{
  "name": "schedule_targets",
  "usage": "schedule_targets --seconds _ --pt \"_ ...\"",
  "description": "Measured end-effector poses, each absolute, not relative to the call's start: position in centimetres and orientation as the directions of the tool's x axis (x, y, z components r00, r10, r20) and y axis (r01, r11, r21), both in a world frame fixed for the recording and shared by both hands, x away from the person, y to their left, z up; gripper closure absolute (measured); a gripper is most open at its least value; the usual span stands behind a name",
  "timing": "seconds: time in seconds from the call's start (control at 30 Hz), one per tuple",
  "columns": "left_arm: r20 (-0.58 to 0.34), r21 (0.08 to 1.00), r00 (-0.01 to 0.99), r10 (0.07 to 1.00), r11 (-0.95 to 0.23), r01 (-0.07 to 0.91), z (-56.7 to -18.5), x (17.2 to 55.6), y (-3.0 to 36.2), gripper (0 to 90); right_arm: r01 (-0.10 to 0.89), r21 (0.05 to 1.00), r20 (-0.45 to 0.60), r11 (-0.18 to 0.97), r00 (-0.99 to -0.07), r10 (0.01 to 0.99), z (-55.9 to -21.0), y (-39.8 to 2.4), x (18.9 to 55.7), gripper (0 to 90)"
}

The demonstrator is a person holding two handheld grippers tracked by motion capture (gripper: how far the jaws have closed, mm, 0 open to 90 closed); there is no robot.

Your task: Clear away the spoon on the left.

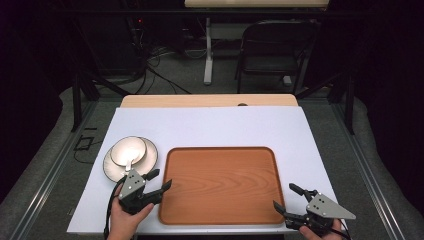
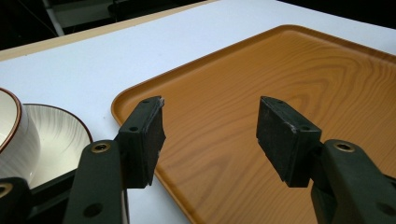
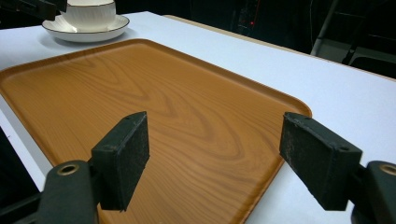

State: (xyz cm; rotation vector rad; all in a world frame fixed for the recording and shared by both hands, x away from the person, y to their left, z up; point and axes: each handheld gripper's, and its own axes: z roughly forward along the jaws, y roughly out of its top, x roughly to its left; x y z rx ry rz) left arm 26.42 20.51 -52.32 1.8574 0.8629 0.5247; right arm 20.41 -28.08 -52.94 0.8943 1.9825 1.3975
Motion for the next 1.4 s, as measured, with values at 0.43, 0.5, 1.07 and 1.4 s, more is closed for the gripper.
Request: schedule_targets --seconds 0.43,0.5,1.07,1.4 --pt "-0.013 0.905 0.63 0.777 -0.258 0.337 -52.3 26.4 20.8 43.3 0.204 0.95 -0.059 0.237 -0.627 0.777 -52.9 -28.1 20.3 23.6" --pt "-0.014 0.906 0.626 0.78 -0.255 0.338 -52.3 26.4 20.7 43.4 0.2 0.95 -0.064 0.24 -0.628 0.776 -52.9 -28.1 20.3 23.6" --pt "-0.085 0.872 0.511 0.856 -0.183 0.453 -52.2 27.2 22.2 67.6 0.199 0.95 -0.066 0.241 -0.627 0.776 -52.9 -28.1 20.3 23.6" --pt "-0.059 0.864 0.457 0.888 -0.184 0.468 -51.7 27.7 22.9 83.7 0.199 0.95 -0.064 0.239 -0.627 0.777 -52.9 -28.1 20.3 23.6"
